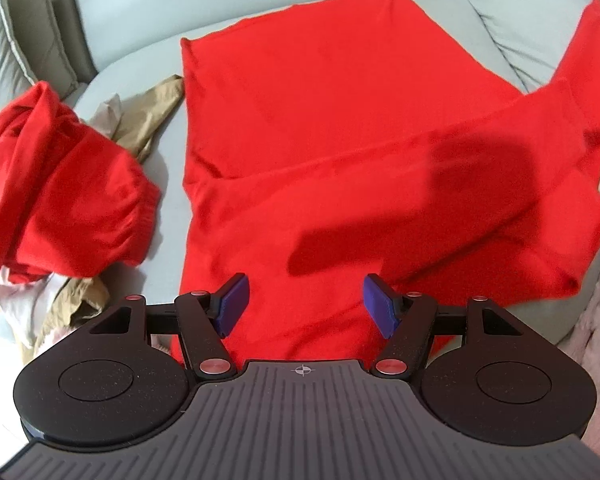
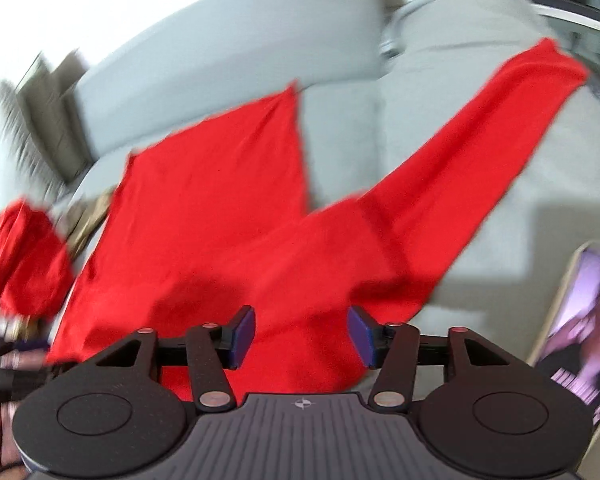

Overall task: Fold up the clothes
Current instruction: 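Grasp the other red sleeve cuff with the right gripper and lift it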

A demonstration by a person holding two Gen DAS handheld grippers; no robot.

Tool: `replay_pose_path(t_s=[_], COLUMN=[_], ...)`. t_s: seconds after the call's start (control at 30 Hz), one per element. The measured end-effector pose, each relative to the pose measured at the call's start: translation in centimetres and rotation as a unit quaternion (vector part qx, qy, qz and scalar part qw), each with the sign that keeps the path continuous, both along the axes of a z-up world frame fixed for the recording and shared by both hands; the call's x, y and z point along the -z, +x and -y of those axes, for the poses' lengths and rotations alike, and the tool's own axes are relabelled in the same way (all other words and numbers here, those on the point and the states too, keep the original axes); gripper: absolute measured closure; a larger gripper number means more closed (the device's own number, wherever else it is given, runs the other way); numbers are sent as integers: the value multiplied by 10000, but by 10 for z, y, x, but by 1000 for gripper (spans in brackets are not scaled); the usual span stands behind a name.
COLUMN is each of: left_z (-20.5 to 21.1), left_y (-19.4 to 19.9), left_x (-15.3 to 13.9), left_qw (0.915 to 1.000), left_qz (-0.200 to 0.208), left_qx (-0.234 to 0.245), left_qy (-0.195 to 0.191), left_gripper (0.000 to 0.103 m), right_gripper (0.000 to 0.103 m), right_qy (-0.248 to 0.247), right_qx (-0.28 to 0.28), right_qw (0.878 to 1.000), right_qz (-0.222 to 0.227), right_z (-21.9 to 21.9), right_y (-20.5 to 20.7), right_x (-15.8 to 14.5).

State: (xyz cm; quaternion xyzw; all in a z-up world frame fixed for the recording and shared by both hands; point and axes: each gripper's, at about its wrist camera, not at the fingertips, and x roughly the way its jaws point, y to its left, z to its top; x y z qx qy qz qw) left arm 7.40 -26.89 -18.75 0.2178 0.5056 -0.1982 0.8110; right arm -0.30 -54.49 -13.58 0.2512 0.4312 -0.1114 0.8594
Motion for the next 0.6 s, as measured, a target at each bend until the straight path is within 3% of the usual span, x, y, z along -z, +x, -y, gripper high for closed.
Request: replay_pose_path(t_s=[0.2, 0.43, 0.6], left_z=[14, 12, 3], left_y=[12, 28, 39], left_x=[11, 24, 24], left_qw=[9996, 9973, 9948], left_qz=[-189, -358, -434], left_qx=[-127, -451, -711], left_qy=[163, 452, 581], left_gripper=[34, 34, 34], right_gripper=[49, 44, 44], right_qy=[-39, 526, 877], right_qx=[1399, 2809, 3433], right_qw=[9901, 9559, 9313], right_qz=[117, 672, 840], right_z=[118, 226, 271], right_y=[13, 18, 29], right_x=[4, 17, 41])
